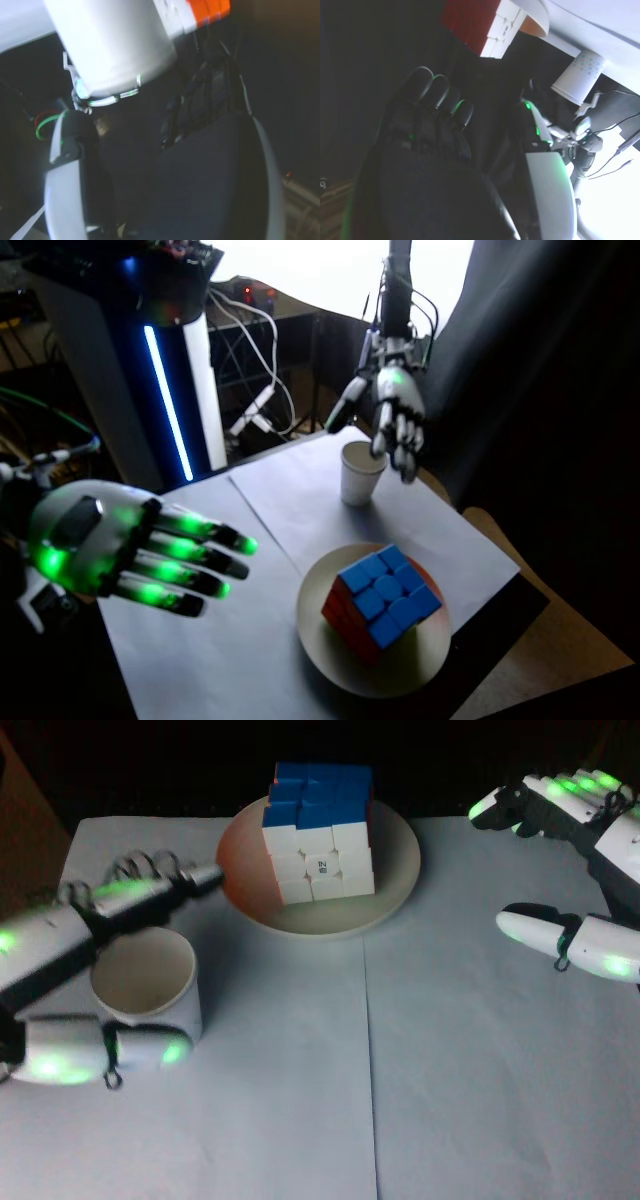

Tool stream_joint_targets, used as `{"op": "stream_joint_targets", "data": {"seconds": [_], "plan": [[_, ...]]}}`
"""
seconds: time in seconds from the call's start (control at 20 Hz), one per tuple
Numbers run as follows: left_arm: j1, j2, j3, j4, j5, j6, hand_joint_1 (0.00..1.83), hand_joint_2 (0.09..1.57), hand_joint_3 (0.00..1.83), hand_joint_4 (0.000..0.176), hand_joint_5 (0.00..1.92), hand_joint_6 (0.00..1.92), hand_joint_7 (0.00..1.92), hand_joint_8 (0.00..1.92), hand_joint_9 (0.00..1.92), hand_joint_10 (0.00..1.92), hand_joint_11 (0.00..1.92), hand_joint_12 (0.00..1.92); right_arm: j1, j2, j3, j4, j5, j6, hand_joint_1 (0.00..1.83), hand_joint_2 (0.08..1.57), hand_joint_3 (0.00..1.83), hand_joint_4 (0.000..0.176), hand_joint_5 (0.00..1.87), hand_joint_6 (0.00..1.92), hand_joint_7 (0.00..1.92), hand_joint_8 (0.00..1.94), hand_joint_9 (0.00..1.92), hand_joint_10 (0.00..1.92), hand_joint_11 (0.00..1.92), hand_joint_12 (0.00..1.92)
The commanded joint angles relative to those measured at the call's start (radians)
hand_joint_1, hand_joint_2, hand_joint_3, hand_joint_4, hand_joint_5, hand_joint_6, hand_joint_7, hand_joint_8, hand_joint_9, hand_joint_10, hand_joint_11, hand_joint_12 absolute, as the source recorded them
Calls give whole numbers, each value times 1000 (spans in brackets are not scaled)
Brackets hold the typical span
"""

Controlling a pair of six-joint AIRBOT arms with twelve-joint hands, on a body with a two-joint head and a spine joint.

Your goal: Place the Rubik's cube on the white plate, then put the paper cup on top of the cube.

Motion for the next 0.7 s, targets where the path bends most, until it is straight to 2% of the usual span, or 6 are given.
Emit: {"op": "stream_joint_targets", "data": {"seconds": [0.0, 0.3, 0.4, 0.45, 0.55, 0.65], "plan": [[-7, -4, 8, -17, -106, -7, 896, 1096, 0, 92, 129, 7, 118, 7, 95, 15, 0, 690, 4, -3, -1, 1, 122, 2, 875, 1226, 0, 0, 26, 1006, 123, 1006, 121, 1350, 0, 1713], [-6, -15, 20, -26, -88, -7, 1057, 1266, 0, 101, 498, 119, 360, 152, 195, 607, 0, 1218, 4, -5, -1, 1, 122, 2, 853, 1241, 4, 0, 0, 1099, 77, 1106, 101, 1405, 0, 1759], [-6, -16, 22, -26, -94, -6, 932, 1356, 0, 0, 506, 1427, 108, 1057, 102, 1365, 0, 1674, 3, -6, -1, 1, 122, 2, 838, 1233, 0, 0, 0, 1105, 108, 1036, 114, 1348, 0, 1729], [-6, -16, 23, -26, -101, -6, 909, 1388, 0, 0, 505, 1681, 65, 1205, 106, 1443, 0, 1717, 3, -6, -1, 1, 122, 2, 833, 1230, 0, 0, 3, 1109, 109, 1030, 110, 1351, 0, 1740], [-7, -14, 22, -27, -115, -7, 1109, 1272, 0, 67, 288, 917, 99, 1089, 89, 1485, 84, 1773, 3, -6, -1, 1, 122, 2, 883, 1250, 4, 0, 29, 1040, 110, 966, 106, 1311, 0, 1690], [-7, -10, 20, -27, -137, -7, 1148, 1268, 1, 139, 209, 1129, 32, 1223, 82, 1619, 51, 1888, 3, -7, -1, 2, 122, 2, 848, 1253, 2, 0, 23, 1078, 115, 964, 75, 1319, 0, 1684]]}}
